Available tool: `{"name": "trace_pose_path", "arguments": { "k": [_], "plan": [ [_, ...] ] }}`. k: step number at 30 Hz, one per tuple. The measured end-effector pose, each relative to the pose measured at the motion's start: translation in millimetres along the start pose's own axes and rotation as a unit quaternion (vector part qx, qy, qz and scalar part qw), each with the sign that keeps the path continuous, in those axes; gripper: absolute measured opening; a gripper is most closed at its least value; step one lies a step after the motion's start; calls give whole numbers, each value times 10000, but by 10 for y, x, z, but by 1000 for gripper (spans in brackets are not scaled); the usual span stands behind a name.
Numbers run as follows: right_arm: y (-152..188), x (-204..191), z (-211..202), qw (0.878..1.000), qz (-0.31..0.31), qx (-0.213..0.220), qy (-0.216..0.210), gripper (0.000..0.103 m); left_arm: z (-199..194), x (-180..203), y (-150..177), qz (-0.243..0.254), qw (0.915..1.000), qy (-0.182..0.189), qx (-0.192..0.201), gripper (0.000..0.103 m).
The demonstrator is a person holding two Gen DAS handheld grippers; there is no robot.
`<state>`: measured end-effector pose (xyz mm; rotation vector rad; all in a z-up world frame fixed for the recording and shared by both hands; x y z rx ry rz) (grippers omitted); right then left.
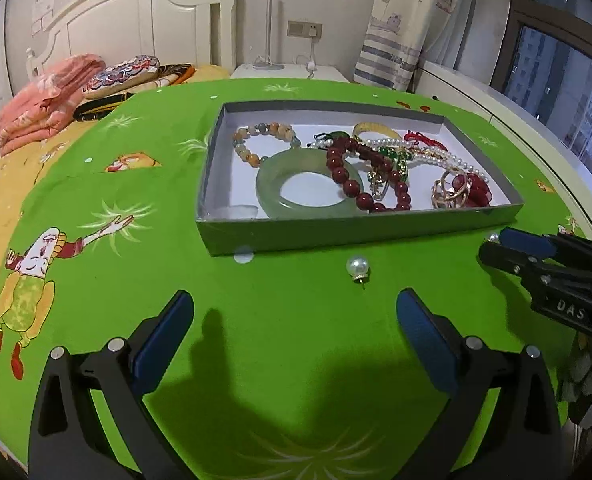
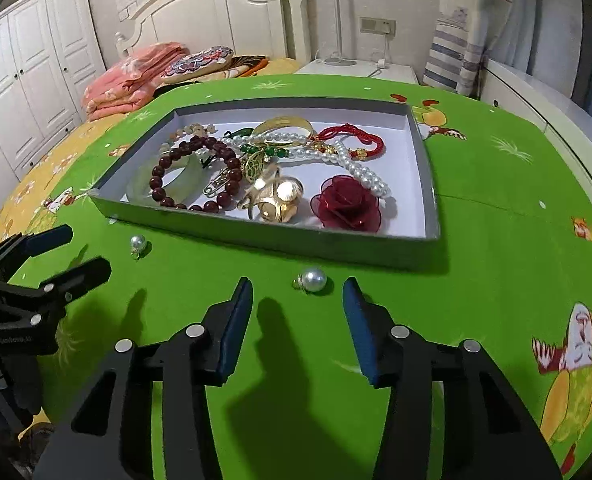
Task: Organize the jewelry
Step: 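Move the open right gripper to the loose pearl earring on the cloth, then close the right gripper on a pearl earring while the left gripper grasps the other pearl earring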
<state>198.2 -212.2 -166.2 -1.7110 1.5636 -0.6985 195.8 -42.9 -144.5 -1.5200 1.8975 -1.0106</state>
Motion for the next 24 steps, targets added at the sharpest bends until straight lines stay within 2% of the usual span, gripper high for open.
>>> {"name": "trace_pose_path", "arguments": {
  "k": [8,10,13,19,21,23,24],
  "plan": [
    [-33,-3,95,9997,-184,-95,142,39,1,31,-1,110,9999,10,29,98],
    [-27,9,93,9994,-247,-86,246,35,1,35,6,114,9999,5,19,98],
    [-11,17,72,9992,-276,-47,297,21,-4,50,6,154,9999,-23,13,98],
    [4,7,-7,9992,-265,56,289,21,4,110,-3,290,9995,57,-65,97],
    [13,5,-57,9994,-211,109,232,21,27,160,5,273,9992,228,-175,92],
    [28,7,-87,9996,-166,132,201,21,65,232,11,227,9984,431,-298,73],
    [37,11,-105,9997,-127,151,176,21,80,265,14,245,9980,485,-327,68]
  ]
}}
Point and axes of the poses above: each gripper's, at about its wrist camera, not at the fingertips, and z roughly the way its jaws point, x to its right, y to its underside, the point moved 9 cm from there along z, roughly the way its jaws point, and after that the axes turned 11 degrees about x, right-handed, at the moved point
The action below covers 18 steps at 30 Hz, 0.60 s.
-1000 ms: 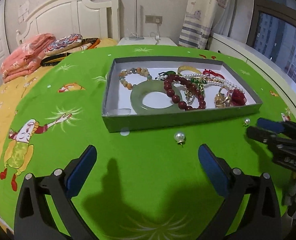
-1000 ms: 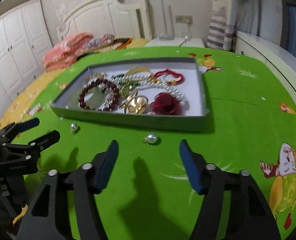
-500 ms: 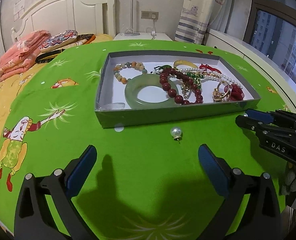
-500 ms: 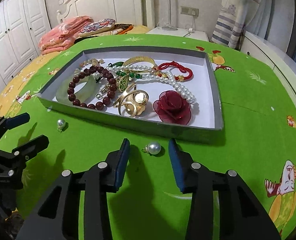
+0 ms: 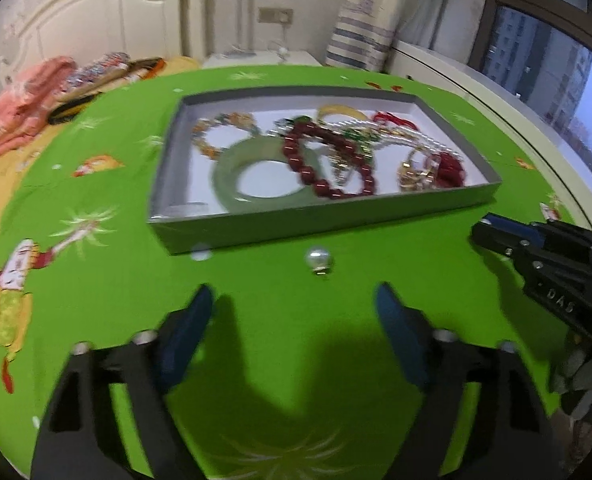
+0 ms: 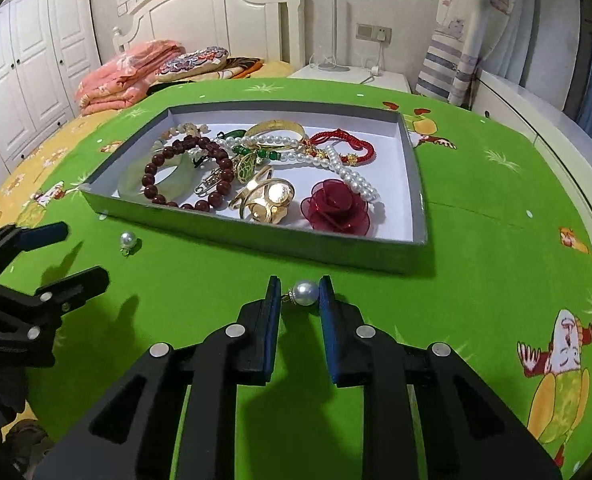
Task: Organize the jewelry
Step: 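Close the right gripper on a pearl earring while the left gripper grasps the other pearl earring, then carry both pearl earrings up and over the gray tray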
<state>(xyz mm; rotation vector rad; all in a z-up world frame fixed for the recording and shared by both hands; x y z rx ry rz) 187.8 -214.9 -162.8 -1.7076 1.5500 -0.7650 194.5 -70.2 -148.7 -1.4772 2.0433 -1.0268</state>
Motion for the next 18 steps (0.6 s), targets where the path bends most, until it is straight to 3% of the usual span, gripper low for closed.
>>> {"name": "trace_pose_path", "arguments": {
  "k": [2,9,11,18],
  "plan": [
    [4,6,-22,10000,54,30,-35,21,43,96,-21,174,9998,57,-28,53],
    [4,-4,-54,9998,138,87,-138,21,206,211,-101,458,9989,-91,-15,31],
    [-5,12,-55,9996,183,100,-176,21,208,217,-106,492,9987,-96,1,16],
    [-18,9,-92,9994,208,203,-213,21,157,214,-62,489,9988,-41,63,13]
  ]
}}
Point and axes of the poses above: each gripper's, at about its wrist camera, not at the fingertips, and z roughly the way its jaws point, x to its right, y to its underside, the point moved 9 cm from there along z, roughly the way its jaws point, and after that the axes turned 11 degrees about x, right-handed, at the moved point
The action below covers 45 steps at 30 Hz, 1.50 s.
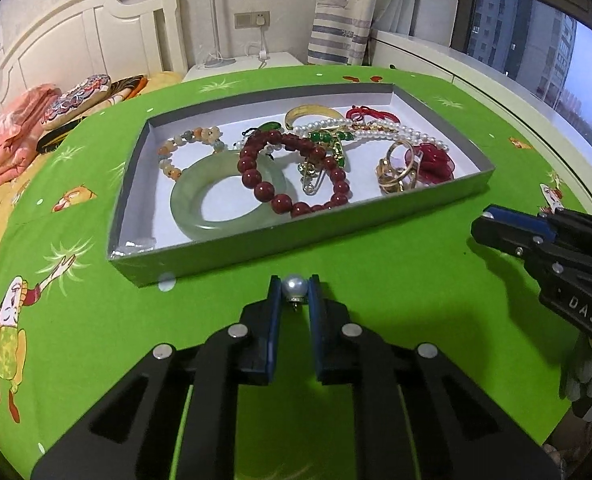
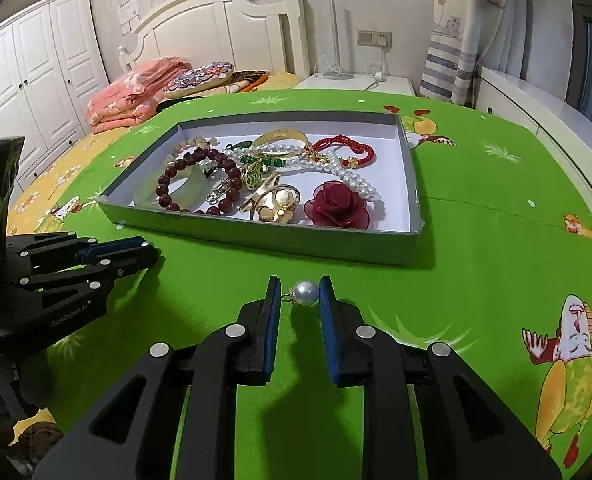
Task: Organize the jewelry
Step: 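Carry both pearl earrings up and over the gray tray, then lower the earrings into the tray and open both grippers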
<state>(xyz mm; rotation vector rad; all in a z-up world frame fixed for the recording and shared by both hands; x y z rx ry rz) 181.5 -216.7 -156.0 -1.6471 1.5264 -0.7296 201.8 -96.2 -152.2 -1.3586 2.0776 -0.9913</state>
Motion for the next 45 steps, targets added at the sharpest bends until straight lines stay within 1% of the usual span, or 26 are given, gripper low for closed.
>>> {"name": "trace_pose_path", "arguments": {
  "k": [6,11,18,22,26,29,35,39,45],
  "plan": [
    [-36,-48,-85,9998,-1,170,-92,21,-135,8,-63,-5,9998,-11,178,13],
    [-178,-151,-165,9989,-131,398,-210,21,-252,-15,-253,70,9989,-90,450,13],
    [-355,-330,-143,9969,-407,577,-349,21,-273,-98,-511,94,9977,-205,638,13],
    [-491,-402,-91,9951,-491,694,-502,21,-258,-189,-714,-9,9967,-268,767,13],
    [-604,-403,-25,9942,-488,761,-589,21,-205,-264,-903,-228,9963,-123,820,13],
    [-683,-431,49,9933,-466,801,-688,21,-133,-281,-1008,-365,9961,-56,798,13],
    [-724,-512,225,9930,-561,753,-712,21,99,-215,-1091,-391,9973,57,623,13],
    [-699,-465,385,9948,-544,599,-626,21,260,-195,-1054,-413,9979,53,489,13],
    [-628,-387,484,9959,-539,483,-541,21,412,-157,-942,-323,9988,5,380,13]
  ]
}}
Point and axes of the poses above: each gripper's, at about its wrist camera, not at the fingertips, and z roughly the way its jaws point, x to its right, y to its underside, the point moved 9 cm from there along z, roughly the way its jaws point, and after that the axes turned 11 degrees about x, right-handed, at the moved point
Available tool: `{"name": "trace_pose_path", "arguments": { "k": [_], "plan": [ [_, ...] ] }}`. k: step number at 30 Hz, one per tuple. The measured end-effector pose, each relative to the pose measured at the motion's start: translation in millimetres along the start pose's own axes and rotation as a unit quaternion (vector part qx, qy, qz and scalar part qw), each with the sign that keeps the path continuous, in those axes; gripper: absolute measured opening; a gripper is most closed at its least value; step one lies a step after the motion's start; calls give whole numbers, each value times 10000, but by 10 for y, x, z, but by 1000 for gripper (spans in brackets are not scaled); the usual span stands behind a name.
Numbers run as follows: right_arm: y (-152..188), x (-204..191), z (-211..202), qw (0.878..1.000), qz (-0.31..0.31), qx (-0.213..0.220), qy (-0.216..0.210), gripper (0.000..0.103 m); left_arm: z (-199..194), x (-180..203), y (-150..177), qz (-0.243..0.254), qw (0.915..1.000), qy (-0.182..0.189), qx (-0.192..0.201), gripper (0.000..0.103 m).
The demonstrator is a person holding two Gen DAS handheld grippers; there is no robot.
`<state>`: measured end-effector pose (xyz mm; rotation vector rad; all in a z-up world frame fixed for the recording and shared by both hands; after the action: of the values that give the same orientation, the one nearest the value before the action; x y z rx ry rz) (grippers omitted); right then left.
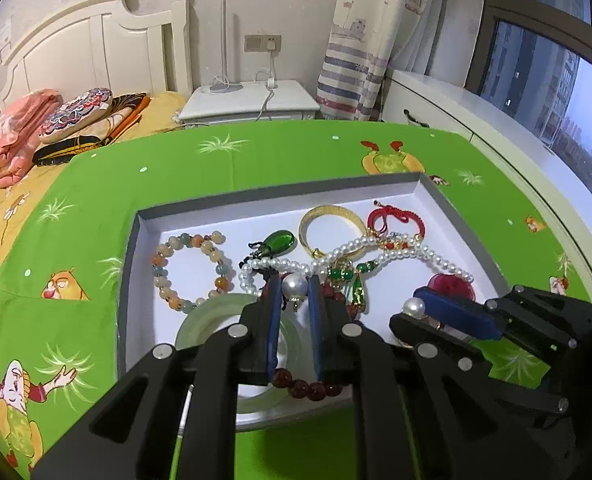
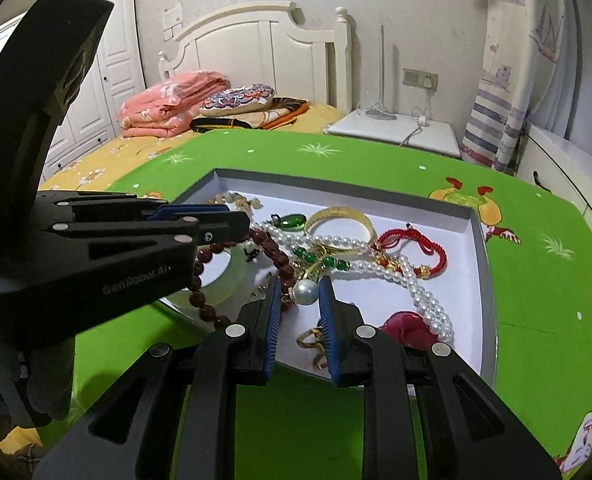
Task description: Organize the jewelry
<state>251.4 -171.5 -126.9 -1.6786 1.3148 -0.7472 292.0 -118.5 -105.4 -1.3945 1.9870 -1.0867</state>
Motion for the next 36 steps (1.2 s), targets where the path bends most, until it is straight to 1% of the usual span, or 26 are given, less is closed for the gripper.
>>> {"name": "trace_pose_path", "arguments": {
  "k": [4,6,7,8,9,10,11,12,13,14,15,16,17,18,19,21,24,25,27,29,31,34,36],
  "plan": [
    [32,30,33,10000,57,-44,17,21,10,-11,27,18,10000,-52,5,14],
    [31,22,37,10000,45,-53,23,22,-1,-20,14,36,9999,-116,63,15],
    [30,16,37,10000,34,-57,21,22,-21,-40,5,57,9998,-179,107,26],
    [29,16,35,10000,26,-55,32,22,-49,-56,-5,52,9996,-232,156,43],
    [27,14,34,10000,18,-58,41,22,-83,-67,-19,34,9993,-293,227,51],
    [21,6,21,10000,8,-57,54,22,-144,-104,-45,11,9985,-405,361,66],
    [11,1,4,10000,4,-31,64,22,-233,-149,-82,6,9971,-542,532,75],
    [0,-5,-21,10000,3,-4,85,25,-282,-169,-104,10,9963,-600,617,79],
    [-8,-2,-51,9999,-7,15,142,28,-367,-196,-133,26,9948,-686,750,88],
    [-11,-1,-83,9998,-30,38,211,37,-438,-229,-161,30,9936,-752,849,96],
    [-22,0,-123,9996,-54,79,270,47,-511,-256,-183,18,9921,-815,950,99],
    [-37,-6,-186,9994,-63,157,306,51,-620,-293,-199,-27,9897,-901,1111,99],
    [-45,-12,-240,9992,-51,217,337,56,-679,-310,-204,-48,9888,-938,1159,99],
    [-51,-5,-311,9988,-17,269,414,58,-757,-341,-189,-77,9878,-1003,1188,99],
    [-45,8,-360,9985,37,282,477,59,-820,-373,-168,-96,9876,-1034,1181,99],
    [-30,46,-431,9978,218,296,550,65,-923,-417,-102,-129,9865,-1151,1158,99],
    [32,141,-564,9954,705,288,581,69,-1018,-443,11,-17,9838,-1404,1116,99],
    [44,167,-587,9949,772,271,594,70,-1045,-438,54,28,9830,-1472,1097,99],
    [69,225,-634,9937,862,233,681,75,-1079,-406,137,-32,9844,-1376,1095,99],
    [86,254,-666,9926,924,208,756,76,-1087,-367,207,-117,9862,-1270,1052,99],
    [95,248,-693,9924,962,186,741,77,-1081,-324,251,-100,9873,-1225,1006,99],
    [83,186,-743,9933,821,170,796,82,-1085,-274,260,-62,9880,-1191,985,99],
    [56,153,-769,9935,742,163,843,87,-1094,-248,259,-68,9882,-1171,986,99]
  ]
}}
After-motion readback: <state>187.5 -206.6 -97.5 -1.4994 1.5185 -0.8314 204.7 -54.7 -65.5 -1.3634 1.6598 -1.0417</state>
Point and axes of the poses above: each gripper's, at about its wrist camera, not at the fingertips, and z roughly the way its jaws point, x to its right, y to its underside, the point moved 9 cm from there along z, roughly the way its jaws point, and after that the axes turned 11 degrees about x, right-handed, at the moved point
